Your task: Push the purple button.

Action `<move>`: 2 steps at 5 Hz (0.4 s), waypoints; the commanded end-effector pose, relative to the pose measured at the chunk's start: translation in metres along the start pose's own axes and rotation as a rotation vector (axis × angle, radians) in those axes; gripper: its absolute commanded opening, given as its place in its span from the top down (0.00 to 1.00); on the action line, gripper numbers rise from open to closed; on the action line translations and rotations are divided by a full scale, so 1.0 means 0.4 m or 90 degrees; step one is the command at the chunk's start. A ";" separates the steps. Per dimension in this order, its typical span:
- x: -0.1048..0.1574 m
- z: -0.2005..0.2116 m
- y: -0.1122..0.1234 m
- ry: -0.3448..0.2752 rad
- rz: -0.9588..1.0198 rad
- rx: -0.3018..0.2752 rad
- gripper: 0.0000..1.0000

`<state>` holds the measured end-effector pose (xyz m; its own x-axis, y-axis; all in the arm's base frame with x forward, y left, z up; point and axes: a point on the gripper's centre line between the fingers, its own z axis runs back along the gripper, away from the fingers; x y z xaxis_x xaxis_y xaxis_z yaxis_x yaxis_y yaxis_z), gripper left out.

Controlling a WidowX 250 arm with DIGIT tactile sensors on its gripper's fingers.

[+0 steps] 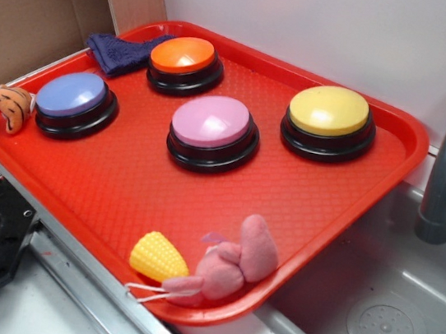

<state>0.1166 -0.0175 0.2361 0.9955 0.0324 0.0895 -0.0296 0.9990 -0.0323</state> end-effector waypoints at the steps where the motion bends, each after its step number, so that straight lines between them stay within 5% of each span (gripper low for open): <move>1: 0.000 0.000 0.000 0.000 0.000 0.000 0.00; 2: 0.100 -0.131 0.110 0.041 0.039 0.068 0.00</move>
<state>0.1588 0.0254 0.1795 0.9950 0.0996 -0.0024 -0.0992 0.9928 0.0674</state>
